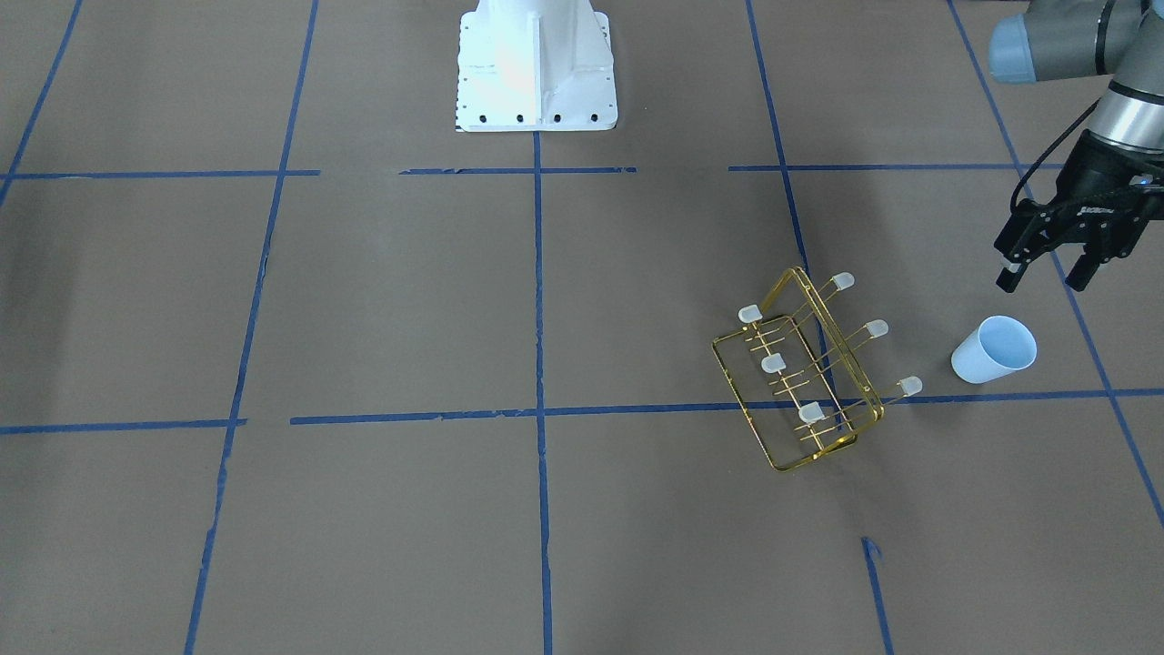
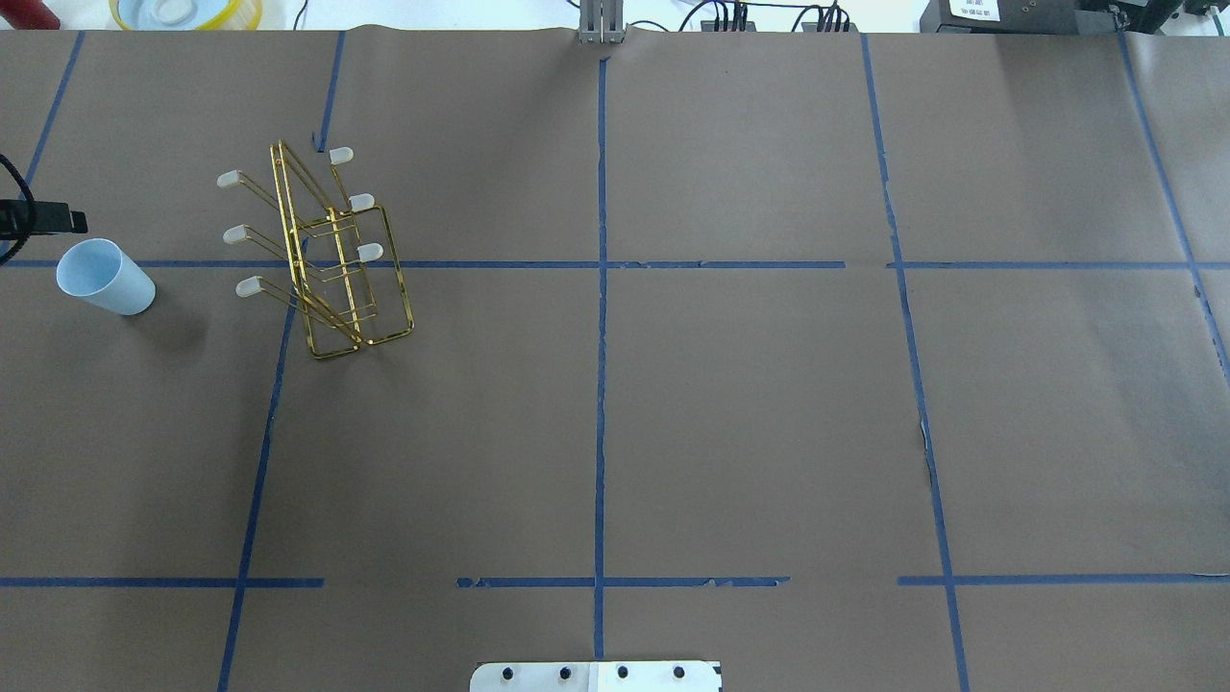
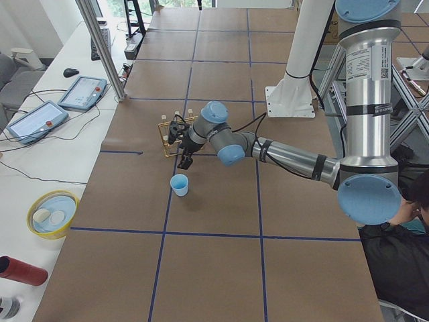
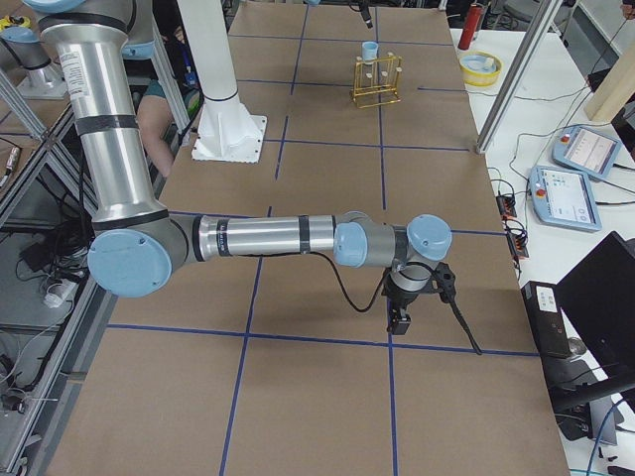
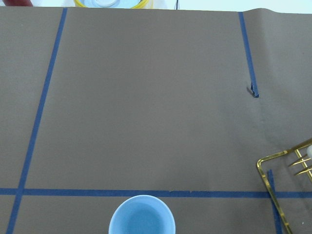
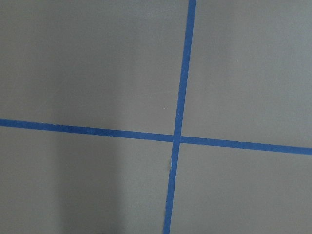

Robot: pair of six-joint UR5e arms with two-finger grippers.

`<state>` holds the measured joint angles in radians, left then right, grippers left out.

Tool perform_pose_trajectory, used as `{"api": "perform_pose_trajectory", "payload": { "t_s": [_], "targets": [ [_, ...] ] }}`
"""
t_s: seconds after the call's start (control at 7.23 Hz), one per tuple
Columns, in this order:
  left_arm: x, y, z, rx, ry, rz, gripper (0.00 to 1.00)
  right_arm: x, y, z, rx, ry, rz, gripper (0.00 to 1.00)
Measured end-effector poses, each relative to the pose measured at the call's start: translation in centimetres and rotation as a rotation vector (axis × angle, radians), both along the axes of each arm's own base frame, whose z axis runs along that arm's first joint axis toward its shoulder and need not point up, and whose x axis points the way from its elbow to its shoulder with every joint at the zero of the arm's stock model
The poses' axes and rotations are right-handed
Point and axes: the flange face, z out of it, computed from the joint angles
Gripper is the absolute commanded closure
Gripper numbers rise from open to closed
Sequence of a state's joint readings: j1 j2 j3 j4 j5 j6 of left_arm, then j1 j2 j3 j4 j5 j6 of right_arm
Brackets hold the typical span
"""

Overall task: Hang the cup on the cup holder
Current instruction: 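Move the left gripper down to the light blue paper cup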

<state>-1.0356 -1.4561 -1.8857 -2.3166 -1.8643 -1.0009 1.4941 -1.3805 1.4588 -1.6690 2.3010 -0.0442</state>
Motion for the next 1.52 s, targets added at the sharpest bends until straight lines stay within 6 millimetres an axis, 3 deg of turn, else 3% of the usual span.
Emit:
{"api": "perform_pose_trajectory", "payload": {
  "t_s": [0.41,0.69,1.52],
  "targets": [
    [3.3,4.1,2.5,0.117,0.006,-0.158,0.00,0.0,0.0,0.0,0.000,0.000,0.000,0.00],
    [4.5,5.6,4.7,0.212,-0.030,-0.279,0.00,0.0,0.0,0.0,0.000,0.000,0.000,0.00],
    [8.1,6.0,9.8,0.285,-0.131,-0.356,0.00,0.0,0.0,0.0,0.000,0.000,0.000,0.00]
  ]
}}
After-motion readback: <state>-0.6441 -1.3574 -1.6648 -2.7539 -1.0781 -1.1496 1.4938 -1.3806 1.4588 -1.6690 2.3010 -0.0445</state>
